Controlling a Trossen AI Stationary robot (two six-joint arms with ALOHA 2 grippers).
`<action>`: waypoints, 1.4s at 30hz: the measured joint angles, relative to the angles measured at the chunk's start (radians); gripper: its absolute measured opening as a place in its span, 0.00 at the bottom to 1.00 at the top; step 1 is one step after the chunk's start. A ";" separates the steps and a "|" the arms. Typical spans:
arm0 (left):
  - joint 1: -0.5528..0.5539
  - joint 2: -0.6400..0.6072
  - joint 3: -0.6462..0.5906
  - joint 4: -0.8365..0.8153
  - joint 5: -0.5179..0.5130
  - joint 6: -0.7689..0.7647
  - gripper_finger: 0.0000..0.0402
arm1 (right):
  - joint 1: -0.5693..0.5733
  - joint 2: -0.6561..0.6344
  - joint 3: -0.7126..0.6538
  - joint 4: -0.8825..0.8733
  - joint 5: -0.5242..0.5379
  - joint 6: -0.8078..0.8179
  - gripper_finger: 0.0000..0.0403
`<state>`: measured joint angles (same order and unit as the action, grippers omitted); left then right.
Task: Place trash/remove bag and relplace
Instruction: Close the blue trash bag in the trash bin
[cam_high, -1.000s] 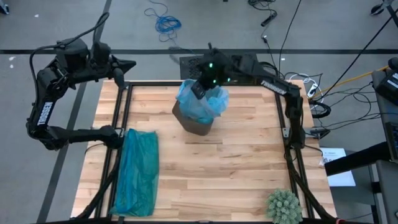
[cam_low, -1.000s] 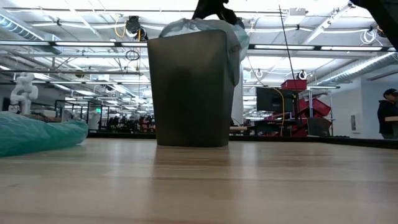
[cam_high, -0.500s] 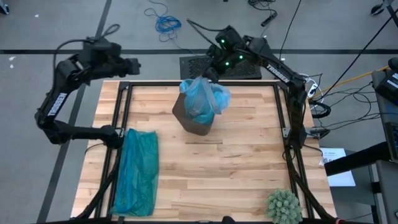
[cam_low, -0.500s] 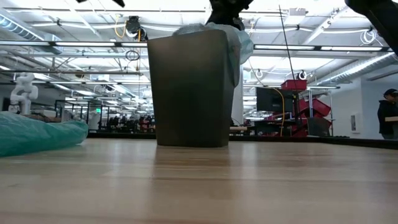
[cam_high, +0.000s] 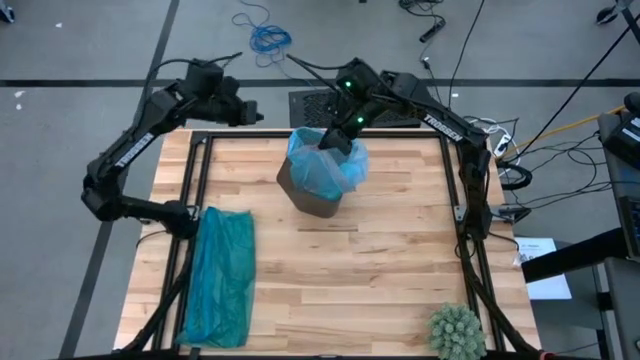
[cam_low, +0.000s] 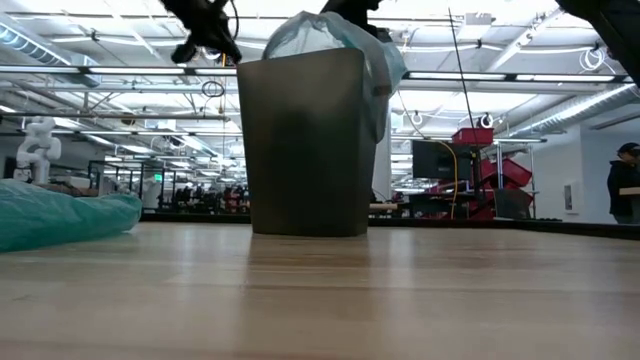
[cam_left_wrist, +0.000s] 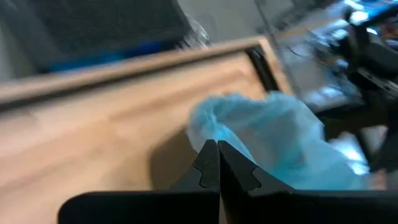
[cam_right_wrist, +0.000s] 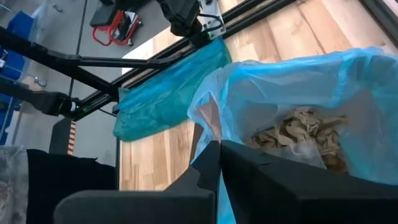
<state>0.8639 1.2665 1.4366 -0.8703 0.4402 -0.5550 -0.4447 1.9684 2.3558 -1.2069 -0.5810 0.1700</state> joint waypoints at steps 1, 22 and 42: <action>0.014 0.013 -0.017 0.028 0.058 -0.013 0.00 | 0.002 0.000 0.000 0.003 0.001 0.000 0.02; 0.108 0.042 -0.474 0.669 0.497 -0.385 0.00 | 0.003 0.000 0.000 0.003 0.003 -0.007 0.03; 0.107 0.105 -0.583 1.020 0.474 -0.564 0.01 | 0.007 0.000 0.000 0.058 0.005 -0.002 0.08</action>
<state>0.9711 1.3711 0.8539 0.1494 0.9139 -1.1193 -0.4373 1.9684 2.3558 -1.1485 -0.5764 0.1676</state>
